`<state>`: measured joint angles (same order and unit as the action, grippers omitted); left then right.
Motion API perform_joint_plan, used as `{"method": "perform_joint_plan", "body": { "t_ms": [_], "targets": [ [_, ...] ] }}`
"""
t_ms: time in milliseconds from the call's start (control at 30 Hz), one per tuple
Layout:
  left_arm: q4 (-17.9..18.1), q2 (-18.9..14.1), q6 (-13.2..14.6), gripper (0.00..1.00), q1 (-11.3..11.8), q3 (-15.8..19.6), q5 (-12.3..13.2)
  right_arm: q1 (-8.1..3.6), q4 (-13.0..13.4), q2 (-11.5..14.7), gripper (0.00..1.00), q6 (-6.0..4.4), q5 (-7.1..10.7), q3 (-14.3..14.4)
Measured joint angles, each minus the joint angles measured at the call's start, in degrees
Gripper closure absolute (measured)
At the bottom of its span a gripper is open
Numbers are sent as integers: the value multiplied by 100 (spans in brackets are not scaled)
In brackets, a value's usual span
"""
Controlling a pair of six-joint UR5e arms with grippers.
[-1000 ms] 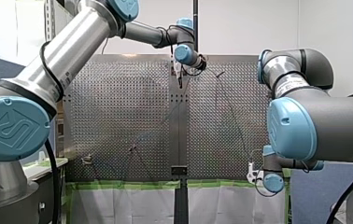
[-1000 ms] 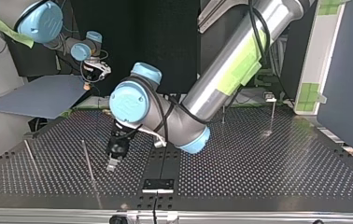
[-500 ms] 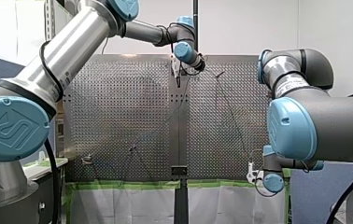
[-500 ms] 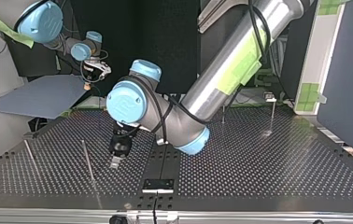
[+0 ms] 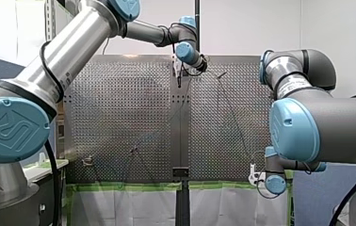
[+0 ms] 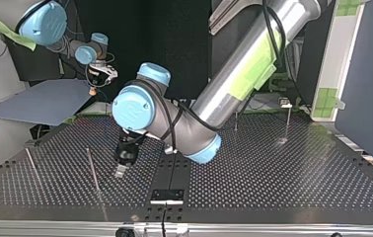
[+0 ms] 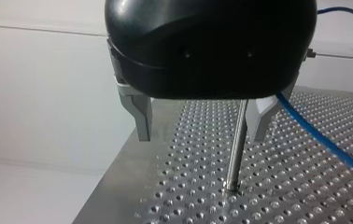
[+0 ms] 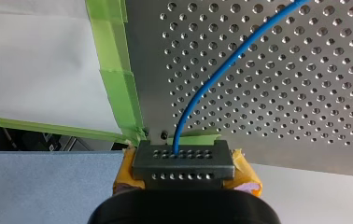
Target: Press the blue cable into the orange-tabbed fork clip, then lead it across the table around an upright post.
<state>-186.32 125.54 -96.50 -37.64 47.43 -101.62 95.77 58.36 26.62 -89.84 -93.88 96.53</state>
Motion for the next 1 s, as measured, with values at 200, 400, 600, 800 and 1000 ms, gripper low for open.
{"method": "perform_joint_plan", "body": {
  "t_ms": [200, 400, 600, 800, 1000],
  "targets": [
    [60, 0, 66, 0, -17, 0, 290, 6, 1, 0, 100, -2, 0, 2],
    [76, 0, 71, 0, -40, 0, 590, 14, 8, 0, 100, -8, 0, 3],
    [83, 0, 57, 0, -44, 0, 676, 18, 5, -1, 100, -8, 0, 3],
    [87, 0, 49, 0, -45, 0, 690, 19, 0, -2, 100, -6, 0, 2],
    [94, 0, 45, 0, -45, 1, 696, 19, -1, -2, 100, -2, 0, 2]
  ]
}}
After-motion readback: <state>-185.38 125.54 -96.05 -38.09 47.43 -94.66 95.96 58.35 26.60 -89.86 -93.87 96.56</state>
